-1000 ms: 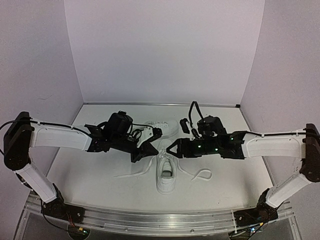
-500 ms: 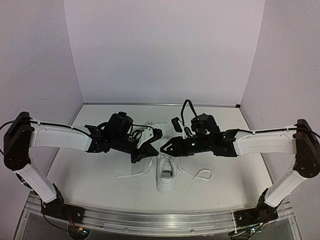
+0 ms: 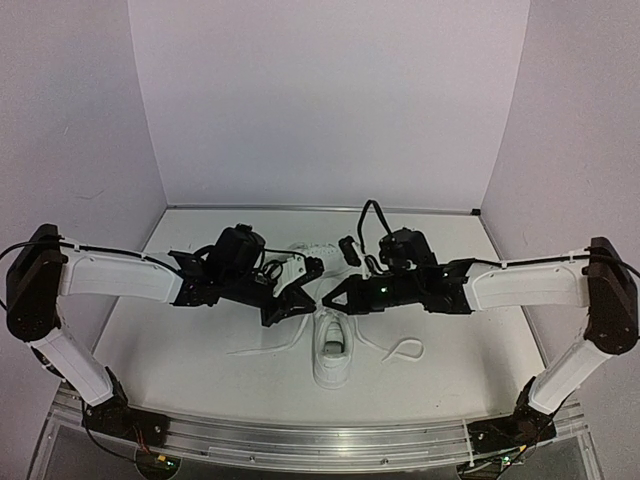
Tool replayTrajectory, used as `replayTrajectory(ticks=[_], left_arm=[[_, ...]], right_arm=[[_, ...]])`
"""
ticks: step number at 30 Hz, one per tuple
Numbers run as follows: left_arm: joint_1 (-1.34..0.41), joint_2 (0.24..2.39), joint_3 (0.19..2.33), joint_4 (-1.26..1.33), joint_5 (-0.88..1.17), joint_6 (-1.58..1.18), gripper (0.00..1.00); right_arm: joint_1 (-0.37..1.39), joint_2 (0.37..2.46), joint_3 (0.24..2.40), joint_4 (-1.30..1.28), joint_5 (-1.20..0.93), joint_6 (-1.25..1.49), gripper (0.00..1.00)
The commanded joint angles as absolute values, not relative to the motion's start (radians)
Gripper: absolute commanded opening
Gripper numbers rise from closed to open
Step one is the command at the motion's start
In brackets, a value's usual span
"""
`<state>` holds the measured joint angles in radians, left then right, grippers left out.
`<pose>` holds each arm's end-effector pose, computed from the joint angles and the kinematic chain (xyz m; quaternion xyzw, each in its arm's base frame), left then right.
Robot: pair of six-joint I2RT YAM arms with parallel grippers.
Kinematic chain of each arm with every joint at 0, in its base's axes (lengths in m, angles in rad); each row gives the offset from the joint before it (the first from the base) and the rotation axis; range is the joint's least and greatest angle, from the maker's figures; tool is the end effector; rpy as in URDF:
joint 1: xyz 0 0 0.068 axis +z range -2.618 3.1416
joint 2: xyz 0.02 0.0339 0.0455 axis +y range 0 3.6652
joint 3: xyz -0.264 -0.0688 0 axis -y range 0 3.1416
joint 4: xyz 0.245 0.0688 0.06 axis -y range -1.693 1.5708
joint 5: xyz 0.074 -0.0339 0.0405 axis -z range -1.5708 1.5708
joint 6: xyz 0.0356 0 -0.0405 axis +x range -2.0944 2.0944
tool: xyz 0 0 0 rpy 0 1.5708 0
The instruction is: Tie the shoes
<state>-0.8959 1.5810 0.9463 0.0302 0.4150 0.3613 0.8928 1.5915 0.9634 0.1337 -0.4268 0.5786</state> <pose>0.2033 -0.2770 0.2200 0.5870 0.6446 -0.2960 0.3903 0.2097 0.2839 0.2315 -0.2385 0.8118 0.4710 0.2494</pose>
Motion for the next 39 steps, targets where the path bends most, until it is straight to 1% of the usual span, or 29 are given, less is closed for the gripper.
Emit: replayTrajectory(ticks=[1,5,8,13,20,26,34,36,37,39], left_arm=[[-0.897,1.53,0.933,0.093,0.401,0.35,0.19],[-0.897,1.536,0.946,0.081,0.4,0.358,0.32],[-0.898,1.551,0.969,0.065,0.399,0.371,0.37],[-0.893,1.558,0.995,0.054,0.385,0.394,0.38],[-0.89,1.571,1.033,0.057,0.418,0.406,0.37],[-0.89,1.583,1.053,0.074,0.444,0.41,0.3],[-0.889,1.591,1.063,0.059,0.454,0.421,0.08],[-0.89,1.593,1.067,0.048,0.455,0.421,0.0],[-0.89,1.59,1.066,0.048,0.456,0.421,0.0],[-0.89,1.576,1.061,0.055,0.458,0.413,0.0]], right_arm=[[0.899,1.52,0.997,0.171,-0.407,0.559,0.0],[0.899,1.499,0.991,0.163,-0.396,0.551,0.0],[0.899,1.486,0.989,0.16,-0.4,0.544,0.0],[0.899,1.469,0.991,0.15,-0.401,0.532,0.0],[0.899,1.477,0.997,0.144,-0.411,0.526,0.0],[0.899,1.48,0.999,0.144,-0.413,0.527,0.0],[0.899,1.469,0.992,0.144,-0.405,0.531,0.0],[0.898,1.464,0.985,0.143,-0.398,0.537,0.0],[0.899,1.458,0.978,0.141,-0.39,0.543,0.03],[0.898,1.44,0.961,0.128,-0.364,0.553,0.21]])
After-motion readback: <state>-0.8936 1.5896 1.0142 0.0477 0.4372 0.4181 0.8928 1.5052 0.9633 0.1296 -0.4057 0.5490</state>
